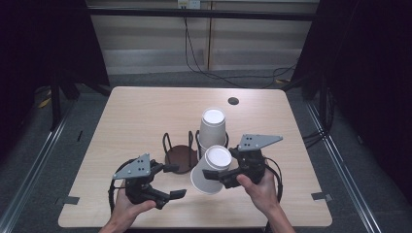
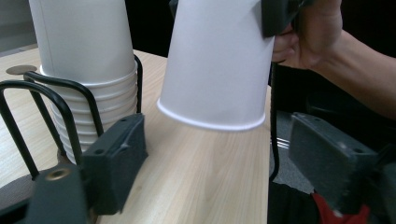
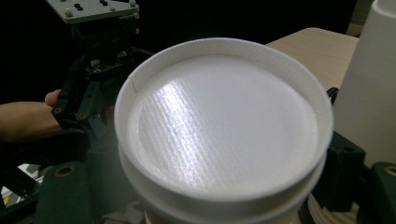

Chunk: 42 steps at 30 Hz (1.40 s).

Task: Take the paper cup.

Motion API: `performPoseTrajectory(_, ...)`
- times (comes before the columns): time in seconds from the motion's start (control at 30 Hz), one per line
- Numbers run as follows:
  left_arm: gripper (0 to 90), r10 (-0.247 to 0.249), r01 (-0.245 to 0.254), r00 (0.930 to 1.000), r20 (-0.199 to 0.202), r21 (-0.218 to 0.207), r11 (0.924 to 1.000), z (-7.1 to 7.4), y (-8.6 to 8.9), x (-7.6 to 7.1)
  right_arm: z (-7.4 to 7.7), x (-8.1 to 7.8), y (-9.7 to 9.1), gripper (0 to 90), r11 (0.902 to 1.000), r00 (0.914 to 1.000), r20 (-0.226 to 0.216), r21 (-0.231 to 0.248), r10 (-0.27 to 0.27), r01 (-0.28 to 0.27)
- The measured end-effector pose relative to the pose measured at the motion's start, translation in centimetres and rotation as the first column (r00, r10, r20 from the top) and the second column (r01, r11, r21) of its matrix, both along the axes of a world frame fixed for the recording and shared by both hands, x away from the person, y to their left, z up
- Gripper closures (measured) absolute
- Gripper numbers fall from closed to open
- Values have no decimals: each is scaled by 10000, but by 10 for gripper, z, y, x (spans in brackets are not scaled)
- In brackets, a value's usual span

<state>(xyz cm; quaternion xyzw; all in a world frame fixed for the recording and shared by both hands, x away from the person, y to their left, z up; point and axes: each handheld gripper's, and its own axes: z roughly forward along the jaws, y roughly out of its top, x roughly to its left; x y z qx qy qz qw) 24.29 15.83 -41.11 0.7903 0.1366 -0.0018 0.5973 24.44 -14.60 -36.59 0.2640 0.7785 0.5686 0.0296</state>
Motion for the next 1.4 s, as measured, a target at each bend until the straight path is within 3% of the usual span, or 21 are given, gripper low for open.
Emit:
performPoseTrajectory(0.2, 162, 21, -21, 10000, 6, -48, 10000, -2, 0, 0, -3, 3, 9, 225, 9994, 9991, -251, 105, 343, -340)
performPoseTrajectory(0.37, 158, 19, -16, 9999, 101, -365, 9993, -2, 0, -2, -2, 2, 17, 228, 9984, 9986, 67, 176, 533, -535)
performPoseTrajectory(0.47, 158, -206, 205, 9998, -30, -302, 9993, -6, -2, -1, -5, 3, 20, 228, 9972, 9976, 29, 290, 687, -687)
performPoseTrajectory(0.77, 145, -220, 220, 9998, -6, -177, 9996, -6, -7, -1, -13, 5, 37, 229, 9924, 9923, -292, 310, 1200, -1191)
performPoseTrajectory(0.87, 111, -298, 295, 9994, -156, -222, 9993, -7, -8, 1, -14, 5, 41, 229, 9913, 9910, -338, 296, 1296, -1286)
performPoseTrajectory(1.03, 133, -218, 216, 9994, -269, -105, 9997, -12, -10, 1, -14, 4, 45, 230, 9899, 9896, -375, 363, 1386, -1373)
performPoseTrajectory(1.33, 95, -385, 387, 9989, -268, 57, 9992, -18, -20, 2, -15, 4, 48, 231, 9882, 9879, -392, 374, 1499, -1485)
performPoseTrajectory(1.4, 96, -358, 358, 9994, -23, 159, 9992, -19, -21, 1, -15, 4, 48, 231, 9884, 9879, -374, 285, 1504, -1494)
